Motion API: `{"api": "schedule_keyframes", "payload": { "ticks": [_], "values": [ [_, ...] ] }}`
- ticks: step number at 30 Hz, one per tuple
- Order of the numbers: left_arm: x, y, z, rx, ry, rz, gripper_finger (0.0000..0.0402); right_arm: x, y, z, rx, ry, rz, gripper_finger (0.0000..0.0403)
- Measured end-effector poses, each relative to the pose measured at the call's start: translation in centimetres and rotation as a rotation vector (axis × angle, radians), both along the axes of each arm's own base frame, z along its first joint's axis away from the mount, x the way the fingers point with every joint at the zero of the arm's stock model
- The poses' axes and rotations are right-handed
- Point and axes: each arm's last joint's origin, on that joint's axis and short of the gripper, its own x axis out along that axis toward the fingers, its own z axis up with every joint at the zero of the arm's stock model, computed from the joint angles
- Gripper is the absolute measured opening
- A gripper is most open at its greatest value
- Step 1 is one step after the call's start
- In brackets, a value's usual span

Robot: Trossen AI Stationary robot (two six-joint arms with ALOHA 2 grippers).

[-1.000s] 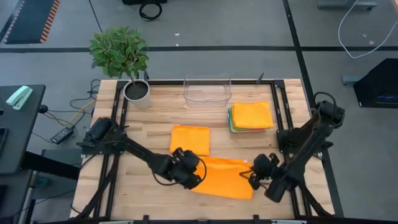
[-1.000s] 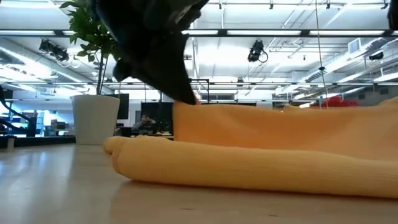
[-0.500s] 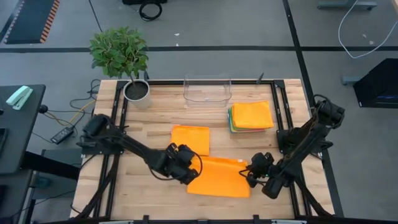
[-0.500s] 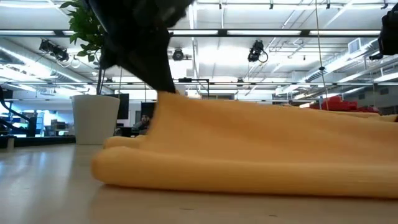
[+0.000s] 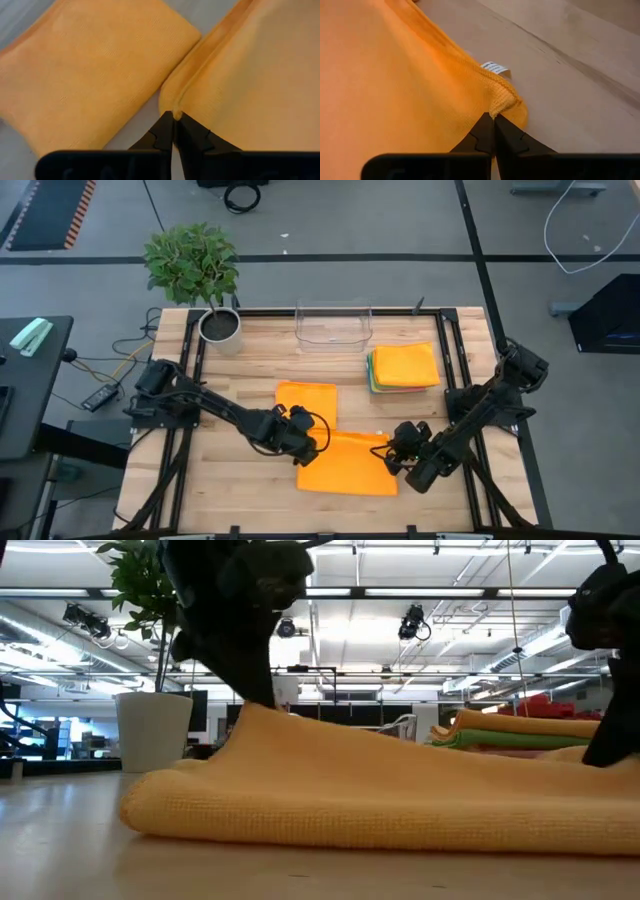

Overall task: Fold microfiber towels
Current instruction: Fold the bottom orange towel

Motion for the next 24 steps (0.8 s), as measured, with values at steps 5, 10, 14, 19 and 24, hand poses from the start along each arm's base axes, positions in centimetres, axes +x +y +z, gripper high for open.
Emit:
{"api": "schedule_keyframes", "payload": {
  "ticks": [5,10,14,19,24],
  "values": [
    [-0.7,0.2,0.3,-0.001,0.038,0.036,0.0055,0.5,-0.5,0.1,-0.013,0.011,0.000,0.0031],
    [-1.2,-0.3,1.7,-0.049,-0.035,0.094,0.0083,0.8,-0.9,0.1,0.001,0.023,-0.020,0.0057],
    [-0.3,-3.7,1.5,-0.112,-0.196,-0.011,0.0088,0.9,-1.4,0.4,0.029,0.048,-0.039,0.0095],
    [0.4,-8.5,-3.3,-0.164,-0.210,-0.128,0.0048,0.3,-2.0,2.3,0.075,0.035,-0.040,0.0143],
    [0.3,-9.9,-6.8,-0.204,-0.137,-0.128,0.0008,0.4,-1.7,3.4,0.134,-0.038,-0.021,0.0138]
  ]
}}
